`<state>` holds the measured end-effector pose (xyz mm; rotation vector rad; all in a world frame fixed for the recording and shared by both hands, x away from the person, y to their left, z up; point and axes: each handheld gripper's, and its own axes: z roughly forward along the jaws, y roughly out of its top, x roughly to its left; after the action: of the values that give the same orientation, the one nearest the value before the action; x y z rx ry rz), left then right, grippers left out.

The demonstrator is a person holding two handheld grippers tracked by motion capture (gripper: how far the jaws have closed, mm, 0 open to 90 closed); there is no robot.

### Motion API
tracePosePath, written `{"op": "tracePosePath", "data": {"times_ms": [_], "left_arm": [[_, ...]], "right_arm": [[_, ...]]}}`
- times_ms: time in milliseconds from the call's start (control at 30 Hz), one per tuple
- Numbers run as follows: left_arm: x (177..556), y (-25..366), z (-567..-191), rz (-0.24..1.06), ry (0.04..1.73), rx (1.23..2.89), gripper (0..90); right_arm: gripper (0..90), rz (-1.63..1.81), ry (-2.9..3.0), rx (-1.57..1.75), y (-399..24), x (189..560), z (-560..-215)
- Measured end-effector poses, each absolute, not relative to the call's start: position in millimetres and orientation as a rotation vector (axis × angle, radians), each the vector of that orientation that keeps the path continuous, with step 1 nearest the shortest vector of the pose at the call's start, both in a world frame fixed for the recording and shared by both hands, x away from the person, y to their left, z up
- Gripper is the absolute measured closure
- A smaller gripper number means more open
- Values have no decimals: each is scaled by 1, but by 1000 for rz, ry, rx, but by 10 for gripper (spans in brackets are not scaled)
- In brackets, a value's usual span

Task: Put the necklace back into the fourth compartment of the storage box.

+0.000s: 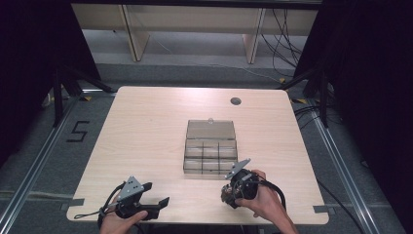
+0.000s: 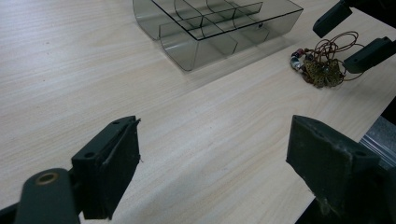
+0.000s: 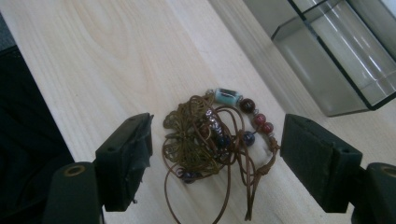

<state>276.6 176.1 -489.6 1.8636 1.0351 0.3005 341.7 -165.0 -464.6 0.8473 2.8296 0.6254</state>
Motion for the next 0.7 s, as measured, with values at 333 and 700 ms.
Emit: {"op": "tracePosePath", "data": {"times_ms": [333, 700], "left_arm": [[277, 176, -490, 298, 1035, 1860, 167], [277, 176, -490, 309, 1030, 1869, 167]], "right_arm": [[303, 521, 2870, 790, -161, 349, -473], [658, 503, 2948, 746, -153, 349, -478]]}}
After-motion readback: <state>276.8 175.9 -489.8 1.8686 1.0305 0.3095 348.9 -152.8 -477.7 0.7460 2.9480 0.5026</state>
